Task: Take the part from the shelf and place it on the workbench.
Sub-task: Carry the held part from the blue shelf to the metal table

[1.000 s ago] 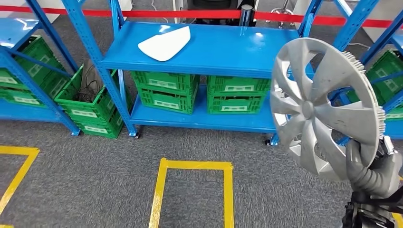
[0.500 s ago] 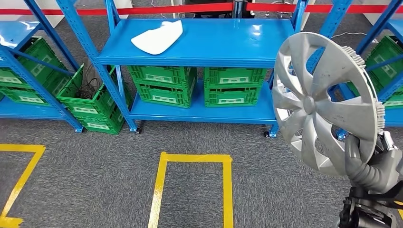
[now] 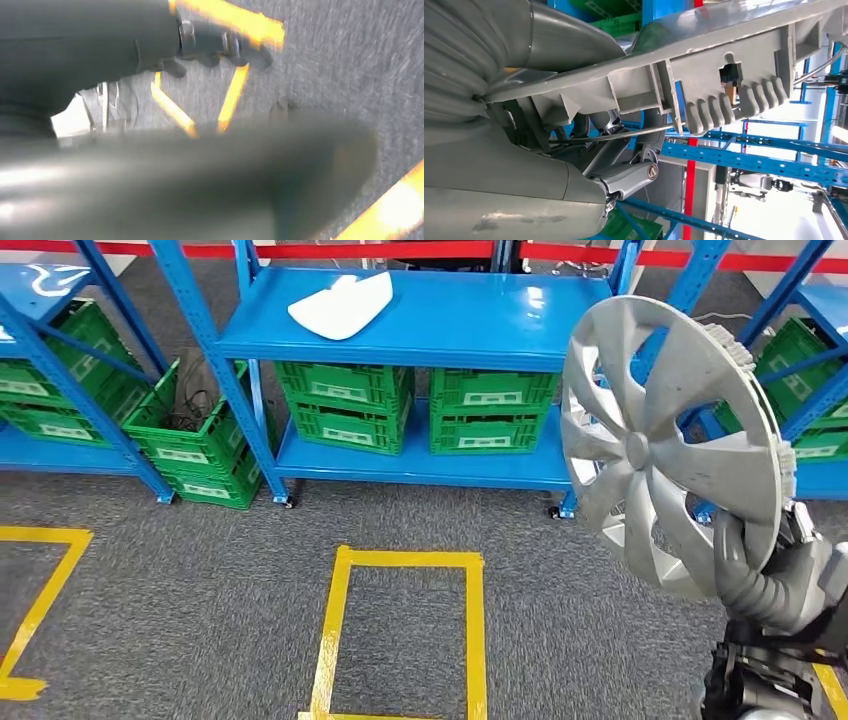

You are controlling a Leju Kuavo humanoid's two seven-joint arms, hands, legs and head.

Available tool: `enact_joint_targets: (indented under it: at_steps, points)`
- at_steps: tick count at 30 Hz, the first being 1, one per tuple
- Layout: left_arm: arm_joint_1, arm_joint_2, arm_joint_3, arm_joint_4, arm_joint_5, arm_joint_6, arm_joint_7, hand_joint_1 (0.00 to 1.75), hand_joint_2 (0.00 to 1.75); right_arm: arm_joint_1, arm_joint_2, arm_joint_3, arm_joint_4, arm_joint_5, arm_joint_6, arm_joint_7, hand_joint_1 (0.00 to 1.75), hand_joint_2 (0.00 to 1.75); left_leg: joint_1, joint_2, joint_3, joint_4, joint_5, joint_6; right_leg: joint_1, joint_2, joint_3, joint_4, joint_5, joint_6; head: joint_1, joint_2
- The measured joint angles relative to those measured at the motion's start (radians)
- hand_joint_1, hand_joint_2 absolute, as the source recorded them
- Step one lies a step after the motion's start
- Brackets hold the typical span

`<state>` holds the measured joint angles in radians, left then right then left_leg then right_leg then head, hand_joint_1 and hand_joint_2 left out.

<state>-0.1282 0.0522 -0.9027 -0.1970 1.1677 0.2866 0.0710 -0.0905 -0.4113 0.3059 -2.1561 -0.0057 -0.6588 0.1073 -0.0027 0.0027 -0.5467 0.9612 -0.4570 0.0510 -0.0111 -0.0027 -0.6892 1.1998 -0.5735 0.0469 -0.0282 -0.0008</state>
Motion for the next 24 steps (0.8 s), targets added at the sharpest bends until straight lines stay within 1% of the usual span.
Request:
enact_joint_targets:
  at_steps: [1,2,3,4,5,6,7,8,9,10,11,12,13,14,15,16,17,18,19,20,21,22,23,24]
  points:
    - [0.000,-0.001,-0.001,0.000,0.000,0.000,-0.001,0.00,0.00,-0.001,0.000,0.000,-0.001,0.000,0.000,0.000,1.75,1.75,0.000,0.000,-0.015,0.004,0.008,0.000,-0.003,0.000,-0.009,0.056,-0.023,0.005,0.004,0.000]
    - [0.000,-0.003,-0.002,0.000,0.000,0.000,-0.003,0.00,0.00,-0.001,0.000,0.001,-0.001,0.000,0.000,0.001,1.75,1.75,0.001,0.000,-0.031,0.010,0.015,-0.001,-0.005,0.000,-0.006,0.084,-0.025,0.009,0.007,0.000]
    - [0.001,-0.005,-0.003,0.000,0.000,-0.001,-0.004,0.00,0.00,-0.001,0.000,0.002,-0.001,0.000,0.000,0.001,1.75,1.75,0.002,0.000,-0.047,0.017,0.022,-0.003,-0.008,0.000,0.013,0.077,-0.008,0.013,0.011,0.000]
    - [0.001,-0.006,-0.004,0.000,0.000,-0.002,-0.006,0.00,0.00,-0.001,0.000,0.003,-0.001,0.000,0.000,0.002,1.75,1.75,0.004,0.000,-0.062,0.025,0.028,-0.006,-0.012,0.000,0.048,0.036,0.019,0.016,0.015,0.000]
    - [0.001,-0.007,-0.006,0.000,0.000,-0.002,-0.009,0.00,0.00,-0.003,0.000,0.004,-0.002,0.000,0.000,0.002,1.75,1.75,0.005,0.000,-0.076,0.034,0.033,-0.010,-0.015,-0.001,0.094,-0.034,0.035,0.019,0.018,0.000]
    - [0.001,-0.008,-0.006,0.000,0.000,-0.004,-0.011,0.00,0.00,-0.005,0.000,0.005,-0.002,0.000,0.000,0.002,1.75,1.75,0.004,-0.001,-0.089,0.043,0.038,-0.016,-0.015,0.000,0.141,-0.104,0.039,0.018,0.023,0.000]
    - [0.001,-0.008,-0.007,0.000,0.001,-0.005,-0.013,0.00,0.00,-0.007,0.001,0.006,-0.003,0.001,0.000,0.002,1.75,1.75,0.003,-0.001,-0.098,0.050,0.043,-0.022,-0.014,0.001,0.173,-0.155,0.036,0.014,0.025,0.000]
    - [0.000,-0.008,-0.007,0.000,0.001,-0.006,-0.015,0.00,0.00,-0.009,0.001,0.007,-0.004,0.003,0.000,0.002,1.75,1.75,0.002,-0.002,-0.103,0.054,0.049,-0.028,-0.012,0.002,0.189,-0.187,0.027,0.008,0.027,0.000]
    - [0.001,-0.008,-0.007,-0.001,0.002,-0.007,-0.017,0.00,0.00,-0.011,0.002,0.008,-0.004,0.006,-0.001,0.002,1.75,1.75,0.001,-0.002,-0.106,0.055,0.055,-0.034,-0.009,0.003,0.190,-0.193,0.027,-0.002,0.028,0.000]
    - [0.001,-0.008,-0.007,-0.001,0.003,-0.008,-0.017,0.00,0.00,-0.012,0.003,0.009,-0.005,0.010,-0.001,0.003,1.75,1.75,0.002,-0.002,-0.107,0.055,0.059,-0.040,-0.009,0.002,0.181,-0.193,0.032,-0.011,0.027,0.000]
    - [0.002,-0.008,-0.007,0.000,0.003,-0.009,-0.017,0.00,0.00,-0.014,0.004,0.011,-0.005,0.016,-0.002,0.004,1.75,1.75,0.004,-0.002,-0.112,0.061,0.052,-0.045,-0.010,0.000,0.176,-0.196,0.037,-0.021,0.027,0.000]
    - [0.003,-0.008,-0.008,0.000,0.004,-0.009,-0.015,0.00,0.00,-0.015,0.006,0.013,-0.005,0.022,-0.003,0.006,1.75,1.75,0.005,-0.002,-0.120,0.077,0.029,-0.049,-0.011,-0.002,0.170,-0.198,0.045,-0.030,0.025,0.000]
    - [0.004,-0.009,-0.008,0.000,0.005,-0.010,-0.013,0.00,0.00,-0.017,0.008,0.015,-0.006,0.029,-0.005,0.009,1.75,1.75,0.007,-0.003,-0.133,0.113,-0.012,-0.053,-0.012,-0.004,0.167,-0.200,0.053,-0.038,0.022,0.000]
    - [0.005,-0.011,-0.008,0.000,0.005,-0.011,-0.011,0.00,0.00,-0.018,0.009,0.017,-0.007,0.036,-0.006,0.013,1.75,1.75,0.008,-0.003,-0.149,0.167,-0.063,-0.056,-0.011,-0.005,0.161,-0.199,0.062,-0.044,0.016,0.000]
    - [0.005,-0.012,-0.008,-0.001,0.005,-0.011,-0.009,0.00,0.00,-0.018,0.010,0.018,-0.008,0.043,-0.006,0.017,1.75,1.75,0.009,-0.003,-0.165,0.233,-0.109,-0.059,-0.009,-0.004,0.152,-0.198,0.072,-0.047,0.010,0.000]
    - [0.005,-0.014,-0.008,-0.001,0.005,-0.011,-0.008,0.00,0.00,-0.017,0.010,0.019,-0.008,0.048,-0.007,0.022,1.75,1.75,0.010,-0.002,-0.176,0.293,-0.138,-0.061,-0.008,-0.004,0.143,-0.196,0.082,-0.048,0.005,0.000]
    - [0.005,-0.015,-0.008,-0.001,0.005,-0.011,-0.007,0.00,0.00,-0.016,0.010,0.020,-0.008,0.053,-0.007,0.026,1.75,1.75,0.011,-0.002,-0.176,0.331,-0.143,-0.062,-0.007,-0.003,0.130,-0.195,0.090,-0.048,0.000,0.000]
    - [0.005,-0.016,-0.008,-0.001,0.004,-0.011,-0.005,0.00,0.00,-0.015,0.010,0.021,-0.008,0.055,-0.008,0.029,1.75,1.75,0.011,-0.002,-0.161,0.335,-0.129,-0.061,-0.006,-0.003,0.119,-0.193,0.099,-0.046,-0.004,0.000]
    - [0.005,-0.016,-0.008,-0.001,0.002,-0.011,-0.003,0.00,0.00,-0.013,0.010,0.022,-0.008,0.057,-0.008,0.032,1.75,1.75,0.011,-0.003,-0.125,0.298,-0.105,-0.058,-0.006,-0.003,0.110,-0.192,0.105,-0.044,-0.008,0.000]
    - [0.005,-0.017,-0.009,-0.001,0.001,-0.011,-0.001,0.00,0.00,-0.012,0.010,0.023,-0.008,0.058,-0.008,0.034,1.75,1.75,0.011,-0.003,-0.078,0.238,-0.081,-0.055,-0.006,-0.003,0.103,-0.191,0.110,-0.041,-0.011,0.000]
    - [0.004,-0.017,-0.009,-0.001,0.000,-0.011,0.001,0.00,0.00,-0.011,0.011,0.023,-0.009,0.058,-0.008,0.036,1.75,1.75,0.011,-0.004,-0.027,0.165,-0.069,-0.052,-0.005,-0.003,0.098,-0.190,0.115,-0.037,-0.016,0.000]
    - [0.003,-0.016,-0.009,-0.001,-0.001,-0.010,0.002,0.00,0.00,-0.010,0.011,0.023,-0.009,0.059,-0.009,0.037,1.75,1.75,0.009,-0.005,0.017,0.101,-0.064,-0.049,-0.005,-0.004,0.093,-0.189,0.121,-0.032,-0.018,0.000]
    - [0.002,-0.017,-0.009,-0.001,-0.002,-0.010,0.002,0.00,0.00,-0.011,0.011,0.024,-0.010,0.060,-0.011,0.037,1.75,1.75,0.008,-0.006,0.042,0.062,-0.067,-0.047,-0.004,-0.004,0.089,-0.189,0.127,-0.026,-0.019,0.000]
    - [0.000,-0.017,-0.010,-0.001,-0.002,-0.010,0.002,0.00,0.00,-0.011,0.011,0.023,-0.011,0.060,-0.012,0.038,1.75,1.75,0.005,-0.008,0.053,0.039,-0.071,-0.045,-0.005,-0.005,0.084,-0.189,0.135,-0.020,-0.020,0.000]
